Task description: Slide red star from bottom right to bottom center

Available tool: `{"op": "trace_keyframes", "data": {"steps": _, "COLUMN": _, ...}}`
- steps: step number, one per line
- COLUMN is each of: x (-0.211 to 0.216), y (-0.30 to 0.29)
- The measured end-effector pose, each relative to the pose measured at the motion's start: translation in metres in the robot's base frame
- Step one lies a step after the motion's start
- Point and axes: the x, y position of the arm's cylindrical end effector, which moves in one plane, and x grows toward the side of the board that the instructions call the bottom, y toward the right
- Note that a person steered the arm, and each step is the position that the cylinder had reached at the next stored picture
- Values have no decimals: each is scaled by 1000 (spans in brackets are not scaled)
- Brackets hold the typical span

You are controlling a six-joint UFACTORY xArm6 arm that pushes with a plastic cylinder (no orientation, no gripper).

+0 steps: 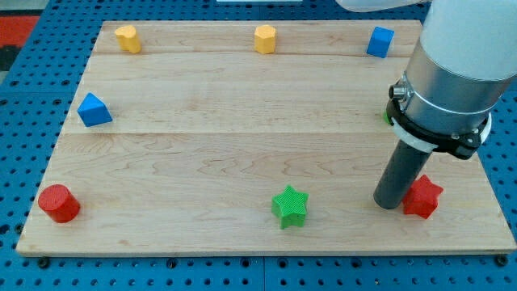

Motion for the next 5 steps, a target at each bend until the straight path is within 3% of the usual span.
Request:
{"op": "trace_keyframes", "data": {"steps": 1, "x": -1, "y": 0}}
{"op": "trace_keyframes", "data": {"steps": 2, "x": -39, "y": -28}}
{"op": "trace_keyframes", "data": {"steps": 3, "x": -52, "y": -32}}
{"op": "trace_keyframes", "data": {"steps": 5, "x": -68, "y": -16}}
